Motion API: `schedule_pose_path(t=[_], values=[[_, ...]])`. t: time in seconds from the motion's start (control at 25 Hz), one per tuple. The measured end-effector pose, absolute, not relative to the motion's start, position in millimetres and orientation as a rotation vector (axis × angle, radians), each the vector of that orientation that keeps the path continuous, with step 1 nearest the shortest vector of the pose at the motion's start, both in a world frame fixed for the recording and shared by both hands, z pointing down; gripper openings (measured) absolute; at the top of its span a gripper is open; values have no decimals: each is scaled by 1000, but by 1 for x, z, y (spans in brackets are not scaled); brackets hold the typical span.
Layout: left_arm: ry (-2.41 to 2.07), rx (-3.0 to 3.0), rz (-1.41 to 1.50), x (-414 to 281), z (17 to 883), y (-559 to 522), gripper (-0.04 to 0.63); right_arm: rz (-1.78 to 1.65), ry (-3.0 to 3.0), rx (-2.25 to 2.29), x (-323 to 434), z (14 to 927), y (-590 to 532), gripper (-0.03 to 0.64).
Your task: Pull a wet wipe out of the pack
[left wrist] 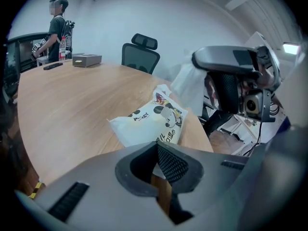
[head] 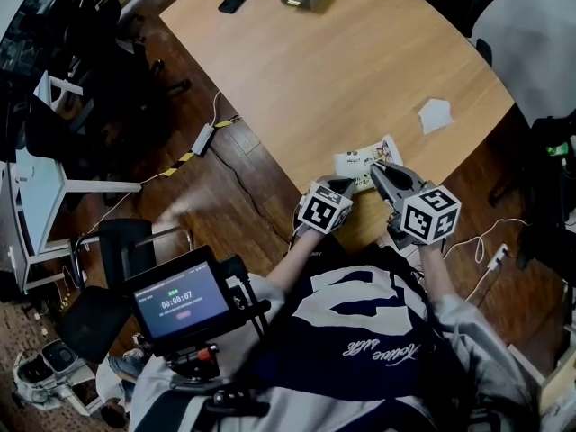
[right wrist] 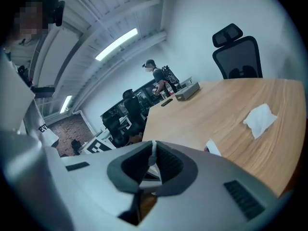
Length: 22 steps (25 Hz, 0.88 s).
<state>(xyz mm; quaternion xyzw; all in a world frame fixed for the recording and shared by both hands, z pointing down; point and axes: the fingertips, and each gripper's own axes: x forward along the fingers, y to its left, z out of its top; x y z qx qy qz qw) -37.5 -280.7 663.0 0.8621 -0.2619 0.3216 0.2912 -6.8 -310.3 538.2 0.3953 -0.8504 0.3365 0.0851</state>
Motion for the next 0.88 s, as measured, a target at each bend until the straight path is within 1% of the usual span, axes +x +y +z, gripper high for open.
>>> schedule_pose_path(t=[0.36,0.56,0.88], values=[[-697,2340,793,-42,656,-288,3,948,-2614,1280,11,492,-309,15],[-799,2302,586,-43,633,-282,3,941,-2612,1328,39,490,-286,15],[-931,2273,249,-37,563,-264,3,941,-2610,1326,73,496,-246,15]])
